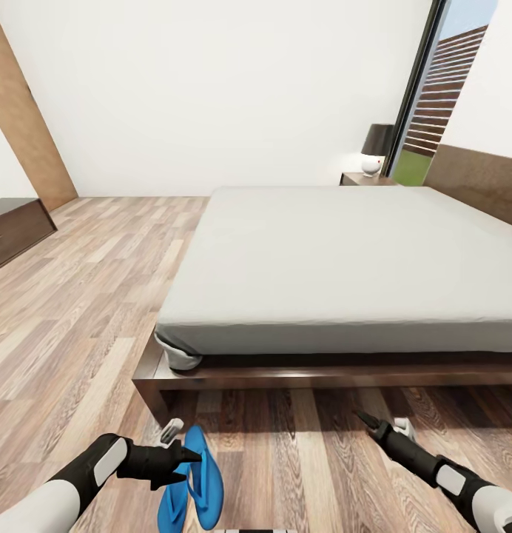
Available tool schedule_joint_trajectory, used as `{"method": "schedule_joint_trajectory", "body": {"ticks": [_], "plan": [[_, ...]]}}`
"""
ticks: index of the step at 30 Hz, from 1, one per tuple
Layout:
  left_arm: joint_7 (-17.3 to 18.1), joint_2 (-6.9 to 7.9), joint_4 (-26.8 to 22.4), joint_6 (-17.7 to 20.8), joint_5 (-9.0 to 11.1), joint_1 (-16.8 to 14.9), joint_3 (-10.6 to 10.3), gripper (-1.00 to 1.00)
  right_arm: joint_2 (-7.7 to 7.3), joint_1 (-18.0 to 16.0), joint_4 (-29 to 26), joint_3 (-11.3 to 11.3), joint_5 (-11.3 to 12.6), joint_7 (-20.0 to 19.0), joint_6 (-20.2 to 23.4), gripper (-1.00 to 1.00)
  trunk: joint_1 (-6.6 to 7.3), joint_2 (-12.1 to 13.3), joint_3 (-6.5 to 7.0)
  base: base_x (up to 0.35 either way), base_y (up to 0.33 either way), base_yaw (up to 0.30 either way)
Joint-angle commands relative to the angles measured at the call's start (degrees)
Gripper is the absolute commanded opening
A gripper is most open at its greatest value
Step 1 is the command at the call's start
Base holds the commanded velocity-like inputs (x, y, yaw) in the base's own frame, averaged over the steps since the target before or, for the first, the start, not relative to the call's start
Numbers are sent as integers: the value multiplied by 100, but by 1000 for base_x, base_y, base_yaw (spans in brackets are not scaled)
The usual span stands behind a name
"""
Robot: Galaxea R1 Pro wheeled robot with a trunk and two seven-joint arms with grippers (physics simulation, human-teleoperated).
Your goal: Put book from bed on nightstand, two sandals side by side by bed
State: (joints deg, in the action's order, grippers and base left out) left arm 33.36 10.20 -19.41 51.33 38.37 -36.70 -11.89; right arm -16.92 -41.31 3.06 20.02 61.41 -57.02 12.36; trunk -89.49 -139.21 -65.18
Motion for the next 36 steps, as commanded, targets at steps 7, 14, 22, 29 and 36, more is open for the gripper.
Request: {"method": "schedule_joint_trajectory", "body": {"ticks": [7,14,22,29,36], "plan": [[21,8,-1,1,-5,-3,-48,-100,-396,116,19,14,-1066,-1541,-52,100,1,-2,-5,0,0,0],[14,-1,-6,-4,-5,-2,-35,-100,-509,202,19,-7,-797,-2003,-75,100,1,-2,-5,0,0,0],[-114,-8,-231,-58,-19,-10,-58,-100,-488,217,19,4,-549,-2069,-76,100,1,-2,-5,0,0,0],[-1197,-35,-928,-23,-8,-12,-83,-100,-480,213,19,2,-527,-2076,-76,100,1,-2,-5,0,0,0],[-1833,-70,-1147,11,-488,-12,-596,-100,-481,215,19,2,-525,-2076,-76,100,1,-2,-5,0,0,0]]}}
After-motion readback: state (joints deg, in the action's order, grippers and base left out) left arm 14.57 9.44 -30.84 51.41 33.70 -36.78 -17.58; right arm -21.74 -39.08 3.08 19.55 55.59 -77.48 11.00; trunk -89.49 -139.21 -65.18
